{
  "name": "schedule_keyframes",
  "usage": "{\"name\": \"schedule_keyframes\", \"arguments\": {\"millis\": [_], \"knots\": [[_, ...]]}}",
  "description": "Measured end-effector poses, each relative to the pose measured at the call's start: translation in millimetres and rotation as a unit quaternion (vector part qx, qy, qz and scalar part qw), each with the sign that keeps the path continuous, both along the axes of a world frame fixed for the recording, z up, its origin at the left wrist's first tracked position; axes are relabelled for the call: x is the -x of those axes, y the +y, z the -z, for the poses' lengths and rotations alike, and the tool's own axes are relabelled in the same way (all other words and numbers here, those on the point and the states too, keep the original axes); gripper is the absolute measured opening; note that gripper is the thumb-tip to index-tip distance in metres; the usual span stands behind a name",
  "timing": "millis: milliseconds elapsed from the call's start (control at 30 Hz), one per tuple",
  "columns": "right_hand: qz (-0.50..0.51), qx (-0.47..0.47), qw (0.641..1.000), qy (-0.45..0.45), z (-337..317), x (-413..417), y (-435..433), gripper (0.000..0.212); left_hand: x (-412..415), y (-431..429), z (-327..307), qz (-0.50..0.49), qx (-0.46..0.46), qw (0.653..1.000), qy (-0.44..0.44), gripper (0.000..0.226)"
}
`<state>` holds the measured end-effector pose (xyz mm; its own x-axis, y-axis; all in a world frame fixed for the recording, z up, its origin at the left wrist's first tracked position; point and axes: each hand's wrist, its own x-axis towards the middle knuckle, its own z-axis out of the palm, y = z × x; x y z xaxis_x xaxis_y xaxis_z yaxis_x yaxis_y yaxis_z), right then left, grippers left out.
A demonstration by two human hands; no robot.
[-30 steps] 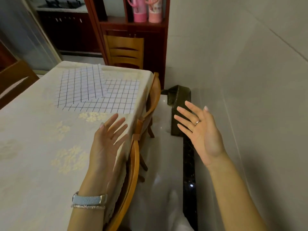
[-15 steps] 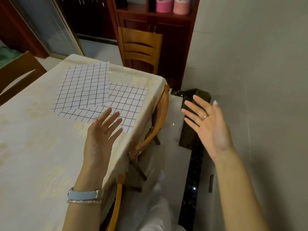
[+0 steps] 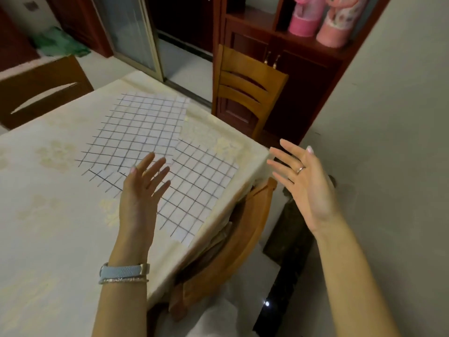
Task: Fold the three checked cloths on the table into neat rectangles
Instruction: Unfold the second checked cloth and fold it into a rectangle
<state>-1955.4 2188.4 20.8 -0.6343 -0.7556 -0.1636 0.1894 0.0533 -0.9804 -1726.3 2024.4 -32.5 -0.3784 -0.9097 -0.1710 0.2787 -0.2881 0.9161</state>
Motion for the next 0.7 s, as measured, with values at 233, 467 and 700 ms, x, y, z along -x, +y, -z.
{"name": "schedule_keyframes", "arguments": {"millis": [233,467,700], "knots": [[-0.093,-0.015,0.995,0.024,2.6,32.5,-100.4,0.044,23.1,-46.4,4.7,-0.048,0.051,0.992,-0.101,0.041],[-0.216,-0.053,0.966,0.133,44.6,45.4,-177.0,0.033,13.2,-61.8,56.2,-0.027,0.177,0.927,-0.329,0.039],[-0.437,-0.144,0.819,0.344,128.0,69.0,-219.7,0.048,4.0,-56.4,145.0,0.096,0.29,0.748,-0.59,0.056]]}}
